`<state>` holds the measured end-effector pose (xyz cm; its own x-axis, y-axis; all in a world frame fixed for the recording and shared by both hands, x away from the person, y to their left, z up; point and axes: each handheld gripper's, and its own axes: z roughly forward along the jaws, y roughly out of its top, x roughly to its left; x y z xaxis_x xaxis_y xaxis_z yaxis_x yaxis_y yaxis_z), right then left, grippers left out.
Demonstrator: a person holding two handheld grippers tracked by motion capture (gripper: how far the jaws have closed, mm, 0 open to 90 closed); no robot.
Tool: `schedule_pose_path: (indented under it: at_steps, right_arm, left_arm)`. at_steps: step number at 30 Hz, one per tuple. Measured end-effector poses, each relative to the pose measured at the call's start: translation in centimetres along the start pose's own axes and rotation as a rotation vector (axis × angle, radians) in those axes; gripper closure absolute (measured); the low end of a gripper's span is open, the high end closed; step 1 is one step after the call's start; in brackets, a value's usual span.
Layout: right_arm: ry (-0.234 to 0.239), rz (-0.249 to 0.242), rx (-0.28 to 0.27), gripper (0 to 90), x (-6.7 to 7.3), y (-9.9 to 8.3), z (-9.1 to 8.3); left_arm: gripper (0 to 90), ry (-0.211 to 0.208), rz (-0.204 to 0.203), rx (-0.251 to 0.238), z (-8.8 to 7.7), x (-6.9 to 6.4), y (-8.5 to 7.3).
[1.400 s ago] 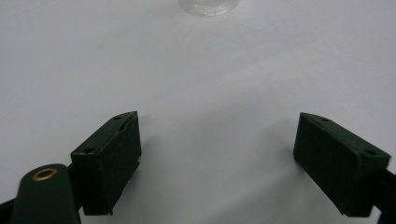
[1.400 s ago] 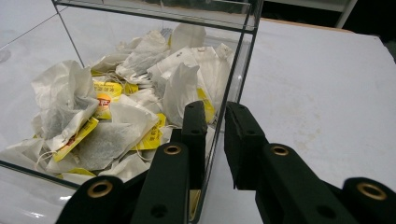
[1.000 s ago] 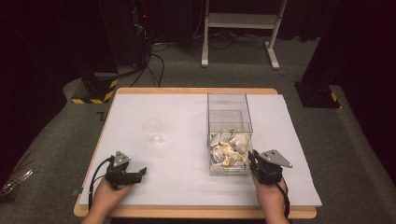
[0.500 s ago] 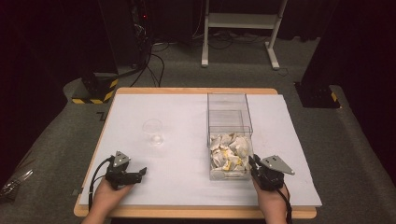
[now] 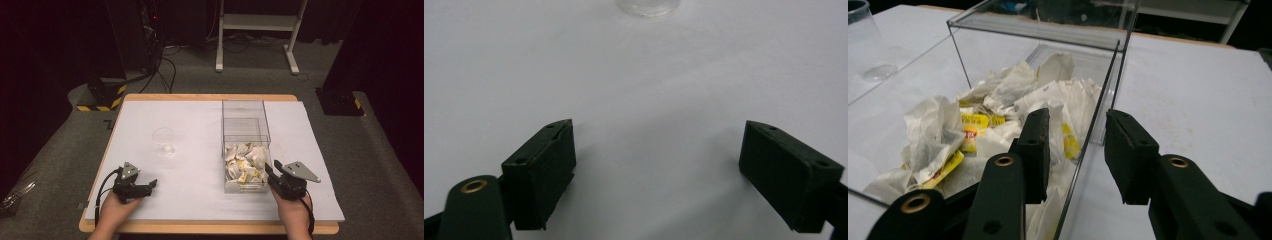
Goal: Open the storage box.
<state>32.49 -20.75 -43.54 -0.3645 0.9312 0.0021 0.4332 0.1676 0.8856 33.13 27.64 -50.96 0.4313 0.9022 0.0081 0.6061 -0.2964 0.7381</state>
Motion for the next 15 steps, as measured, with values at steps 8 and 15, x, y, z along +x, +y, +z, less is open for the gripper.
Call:
schedule_pose_path:
  at_steps: [8,15]
  right_arm:
    - [0.013,0.026,-0.045,61.2,-1.4,0.8,-0.2]
    - [-0.029,0.010,-0.045,61.1,-3.0,0.4,-0.2]
  left_arm:
    - [15.5,0.000,-0.004,0.001,0.0,0.0,0.0]
    - [15.8,0.006,0.000,0.001,0.0,-0.1,0.0]
